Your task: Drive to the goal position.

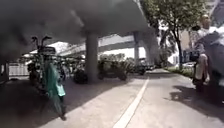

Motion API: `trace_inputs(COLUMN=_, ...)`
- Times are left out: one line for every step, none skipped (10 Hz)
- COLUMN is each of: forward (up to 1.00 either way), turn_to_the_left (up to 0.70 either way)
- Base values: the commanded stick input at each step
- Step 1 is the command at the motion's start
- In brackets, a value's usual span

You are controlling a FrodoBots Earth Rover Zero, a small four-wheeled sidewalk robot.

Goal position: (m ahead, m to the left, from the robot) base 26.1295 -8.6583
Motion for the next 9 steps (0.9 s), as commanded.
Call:
trace_inputs(forward=0.45, turn_to_the_left=-0.18)
trace_inputs(forward=0.45, turn_to_the_left=0.0)
trace_inputs(forward=0.45, turn_to_the_left=0.0)
trace_inputs(forward=0.45, turn_to_the_left=0.0)
trace_inputs(forward=0.45, turn_to_the_left=0.0)
trace_inputs(forward=0.45, turn_to_the_left=0.0)
trace_inputs(forward=0.45, turn_to_the_left=0.0)
trace_inputs(forward=0.45, turn_to_the_left=0.0)
trace_inputs(forward=0.45, turn_to_the_left=0.0)
